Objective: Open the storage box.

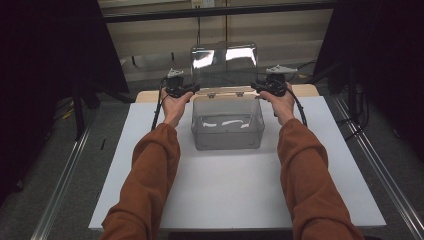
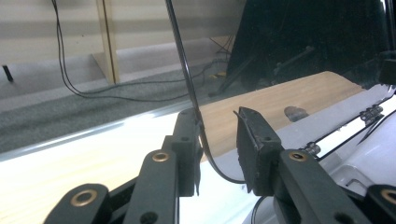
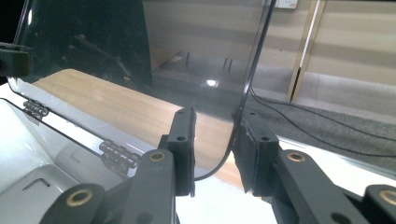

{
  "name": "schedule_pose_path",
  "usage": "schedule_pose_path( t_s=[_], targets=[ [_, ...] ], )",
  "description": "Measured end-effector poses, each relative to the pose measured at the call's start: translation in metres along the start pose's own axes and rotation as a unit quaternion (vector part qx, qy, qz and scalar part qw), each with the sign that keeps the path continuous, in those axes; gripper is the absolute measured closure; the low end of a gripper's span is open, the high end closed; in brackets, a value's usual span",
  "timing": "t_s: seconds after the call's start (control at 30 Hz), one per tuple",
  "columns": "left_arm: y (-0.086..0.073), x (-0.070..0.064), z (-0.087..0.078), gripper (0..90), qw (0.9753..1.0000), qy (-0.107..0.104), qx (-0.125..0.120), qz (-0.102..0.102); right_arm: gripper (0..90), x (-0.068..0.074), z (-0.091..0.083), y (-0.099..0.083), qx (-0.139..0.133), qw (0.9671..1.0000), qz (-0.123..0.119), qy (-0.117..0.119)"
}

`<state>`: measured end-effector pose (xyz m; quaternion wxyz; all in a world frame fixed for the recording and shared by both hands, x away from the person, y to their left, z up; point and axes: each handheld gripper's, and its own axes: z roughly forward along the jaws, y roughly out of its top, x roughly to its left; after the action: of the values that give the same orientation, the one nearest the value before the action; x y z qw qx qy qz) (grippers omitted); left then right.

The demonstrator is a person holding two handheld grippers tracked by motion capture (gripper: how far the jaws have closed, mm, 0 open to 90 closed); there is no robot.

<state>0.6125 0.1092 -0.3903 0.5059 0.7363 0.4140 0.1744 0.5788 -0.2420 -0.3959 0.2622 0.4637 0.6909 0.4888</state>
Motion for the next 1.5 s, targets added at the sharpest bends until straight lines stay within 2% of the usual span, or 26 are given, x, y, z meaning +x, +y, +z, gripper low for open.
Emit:
schedule_pose_path(
  t_s=[0.03,0.2,0.43,0.6,0.77,0.87,1.03,1.2,1.5],
  targets=[
    [0.000,0.000,0.000,68.6,1.0000,-0.001,0.005,0.003,68.5,0.000,0.000,0.000,0.003,1.0000,0.002,0.001],
    [0.003,0.001,0.002,67.6,0.9998,-0.005,0.017,-0.012,68.4,0.000,0.001,0.003,0.014,0.9999,0.008,-0.003],
    [0.006,0.002,0.003,67.2,0.9993,-0.007,0.032,-0.019,68.2,0.000,0.002,0.009,0.037,0.9991,0.020,-0.004],
    [0.006,0.005,0.005,66.8,0.9984,-0.014,0.038,-0.040,68.1,0.001,0.004,0.011,0.046,0.9984,0.030,-0.011],
    [0.006,0.004,0.006,65.5,0.9982,-0.011,0.043,-0.040,67.9,0.000,0.005,0.011,0.049,0.9978,0.044,-0.011],
    [0.007,0.002,0.008,62.0,0.9984,-0.007,0.048,-0.030,67.1,0.001,0.006,0.012,0.052,0.9977,0.041,-0.015],
    [0.006,0.002,0.011,58.3,0.9978,-0.010,0.055,-0.037,65.6,0.000,0.007,0.010,0.055,0.9974,0.045,-0.012],
    [0.006,0.002,0.012,56.9,0.9976,-0.010,0.055,-0.040,63.8,-0.001,0.009,0.008,0.054,0.9967,0.059,-0.009],
    [0.004,0.001,0.014,52.8,0.9974,-0.009,0.059,-0.042,59.4,0.002,0.012,0.006,0.053,0.9962,0.067,-0.016]
  ],
)
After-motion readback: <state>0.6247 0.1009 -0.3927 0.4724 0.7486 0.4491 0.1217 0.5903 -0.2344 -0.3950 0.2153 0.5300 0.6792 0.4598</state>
